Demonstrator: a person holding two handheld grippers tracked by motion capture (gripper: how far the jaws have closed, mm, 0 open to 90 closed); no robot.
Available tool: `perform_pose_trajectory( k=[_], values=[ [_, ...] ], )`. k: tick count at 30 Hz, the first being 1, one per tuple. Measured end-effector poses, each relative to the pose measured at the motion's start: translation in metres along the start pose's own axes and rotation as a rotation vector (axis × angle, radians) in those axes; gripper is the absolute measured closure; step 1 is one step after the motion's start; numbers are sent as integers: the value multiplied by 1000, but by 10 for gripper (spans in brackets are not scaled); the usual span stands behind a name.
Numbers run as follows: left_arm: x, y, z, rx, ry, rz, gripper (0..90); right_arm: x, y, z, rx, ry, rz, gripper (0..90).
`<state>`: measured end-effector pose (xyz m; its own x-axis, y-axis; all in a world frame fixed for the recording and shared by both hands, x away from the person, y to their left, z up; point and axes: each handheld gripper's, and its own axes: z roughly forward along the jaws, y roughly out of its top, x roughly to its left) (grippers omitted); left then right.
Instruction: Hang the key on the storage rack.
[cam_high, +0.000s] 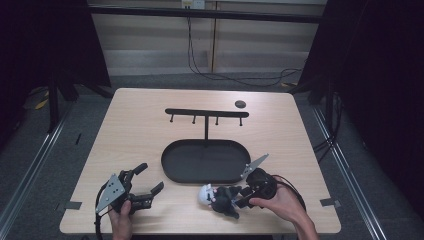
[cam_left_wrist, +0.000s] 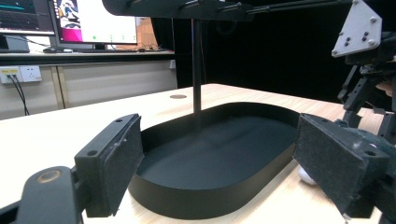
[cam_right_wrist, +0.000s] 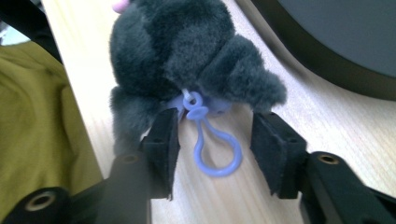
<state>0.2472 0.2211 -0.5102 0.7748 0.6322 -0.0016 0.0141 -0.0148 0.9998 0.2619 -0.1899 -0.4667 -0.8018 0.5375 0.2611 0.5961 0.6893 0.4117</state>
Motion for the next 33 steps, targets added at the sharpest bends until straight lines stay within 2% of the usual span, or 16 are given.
perform_pose_trajectory(
  k=[2,5,9,16,20,21,22,23,28,31,33],
  values=[
    [0,0,0,1,1,-5,155,-1,3,2,3,-9,-5,487],
    [0,0,0,1,2,-5,155,-3,6,5,10,2,-13,489],
    [-1,0,0,1,-1,-7,155,-2,10,11,50,8,-40,495],
    [-1,0,0,0,-1,-8,154,-1,21,14,113,-8,-43,524],
    [-1,0,0,0,-1,-8,155,0,21,14,133,-16,-46,564],
    [-1,0,0,0,-1,-8,155,0,21,14,137,-16,-64,578],
    [-1,0,0,0,-1,-8,155,1,21,14,142,-15,-54,596],
    [0,0,0,0,-2,-3,155,2,22,14,160,-24,-70,656],
    [0,0,0,0,0,0,154,3,25,15,177,-33,-83,687],
    [0,0,0,0,0,-1,155,5,27,16,205,-34,-100,725],
    [0,0,0,0,0,0,155,6,27,15,214,-33,-91,727]
  ],
)
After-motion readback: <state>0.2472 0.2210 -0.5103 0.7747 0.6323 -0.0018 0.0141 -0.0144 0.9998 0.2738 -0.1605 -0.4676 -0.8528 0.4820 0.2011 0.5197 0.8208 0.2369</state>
